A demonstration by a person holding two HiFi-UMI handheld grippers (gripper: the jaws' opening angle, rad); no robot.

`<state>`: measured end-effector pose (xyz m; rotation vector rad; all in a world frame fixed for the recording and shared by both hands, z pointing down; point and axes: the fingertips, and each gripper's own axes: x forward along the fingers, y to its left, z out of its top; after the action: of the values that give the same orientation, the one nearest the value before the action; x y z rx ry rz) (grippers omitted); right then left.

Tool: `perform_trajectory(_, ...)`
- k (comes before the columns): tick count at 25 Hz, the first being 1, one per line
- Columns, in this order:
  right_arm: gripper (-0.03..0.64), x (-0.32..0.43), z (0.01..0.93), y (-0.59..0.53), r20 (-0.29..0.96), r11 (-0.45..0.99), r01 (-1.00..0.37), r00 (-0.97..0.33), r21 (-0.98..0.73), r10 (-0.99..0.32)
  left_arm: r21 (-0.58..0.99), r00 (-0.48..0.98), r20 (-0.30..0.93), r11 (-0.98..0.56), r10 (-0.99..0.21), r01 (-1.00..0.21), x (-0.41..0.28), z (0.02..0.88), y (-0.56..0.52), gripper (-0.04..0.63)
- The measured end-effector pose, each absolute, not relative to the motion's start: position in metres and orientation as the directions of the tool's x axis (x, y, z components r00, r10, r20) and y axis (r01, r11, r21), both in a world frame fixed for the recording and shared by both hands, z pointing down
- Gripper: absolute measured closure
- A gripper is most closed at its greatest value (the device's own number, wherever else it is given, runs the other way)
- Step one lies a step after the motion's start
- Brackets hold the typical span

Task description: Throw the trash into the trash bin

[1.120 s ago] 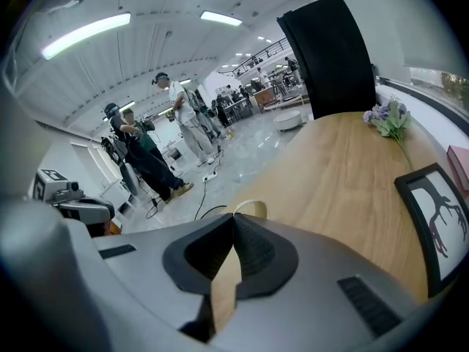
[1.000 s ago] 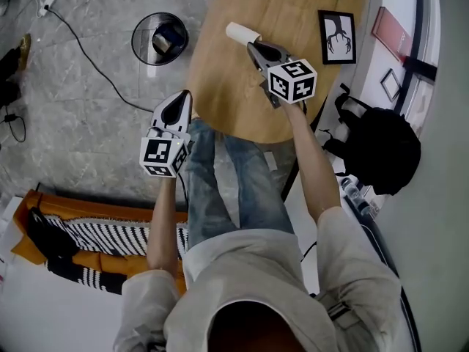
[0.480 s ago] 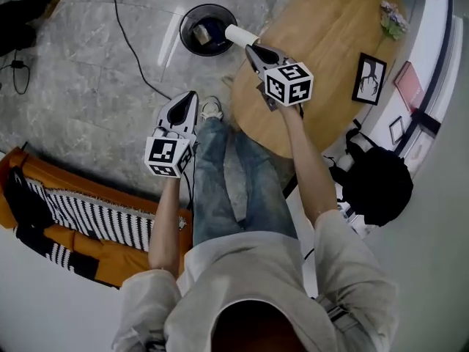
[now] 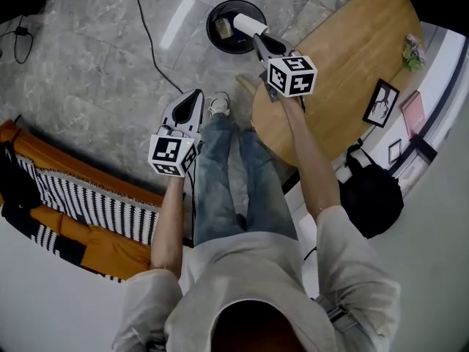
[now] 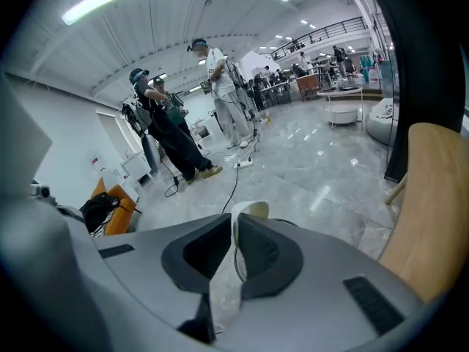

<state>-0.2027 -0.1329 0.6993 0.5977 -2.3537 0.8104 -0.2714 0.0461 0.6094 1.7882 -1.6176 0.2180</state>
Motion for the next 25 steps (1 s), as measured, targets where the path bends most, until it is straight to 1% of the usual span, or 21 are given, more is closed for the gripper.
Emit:
perform_trajectory(1,0.577,-0.205,0.706,-0.133,0.654,0.711,-0.577,-0.724,-0.403,-0.217,0.384,0.203,0.556,0.033,-0.806,-0.923,-0.275,0.609,0.046,0.578)
perform_trajectory(2,0.514,-0.207,0.714,-0.133,0.67,0.703,-0.586,-0.712,-0.402,-0.21,0.386,0.203,0.555,0.034,-0.806,-0.922,-0.278,0.61,0.045,0.578)
perform_trajectory(3,0.42,-0.208,0.721,-0.133,0.684,0.695,-0.594,-0.701,-0.405,-0.201,0.386,0.202,0.555,0.035,-0.807,-0.922,-0.282,0.61,0.044,0.577)
perform_trajectory(4,0.397,-0.21,0.727,-0.133,0.693,0.689,-0.599,-0.694,-0.408,-0.193,0.386,0.202,0.555,0.035,-0.807,-0.922,-0.287,0.611,0.042,0.578)
perform_trajectory(6,0.396,-0.212,0.733,-0.132,0.701,0.687,-0.602,-0.688,-0.407,-0.186,0.385,0.202,0.557,0.035,-0.806,-0.922,-0.293,0.613,0.04,0.578)
perform_trajectory(9,0.397,-0.21,0.736,-0.127,0.703,0.687,-0.598,-0.689,-0.413,-0.177,0.386,0.206,0.562,0.034,-0.801,-0.922,-0.296,0.617,0.04,0.577)
perform_trajectory(12,0.427,-0.205,0.734,-0.125,0.703,0.689,-0.599,-0.688,-0.409,-0.181,0.388,0.217,0.563,0.024,-0.797,-0.921,-0.293,0.619,0.039,0.577)
perform_trajectory(16,0.569,-0.202,0.725,-0.125,0.689,0.683,-0.606,-0.695,-0.409,-0.204,0.387,0.229,0.562,0.007,-0.795,-0.922,-0.291,0.616,0.037,0.578)
perform_trajectory(20,0.588,-0.197,0.71,-0.12,0.658,0.695,-0.575,-0.727,-0.431,-0.194,0.38,0.241,0.555,-0.015,-0.796,-0.925,-0.282,0.612,0.033,0.577)
perform_trajectory(25,0.589,-0.176,0.689,-0.108,0.633,0.718,-0.558,-0.745,-0.416,-0.211,0.374,0.268,0.545,-0.055,-0.794,-0.926,-0.26,0.604,0.03,0.578)
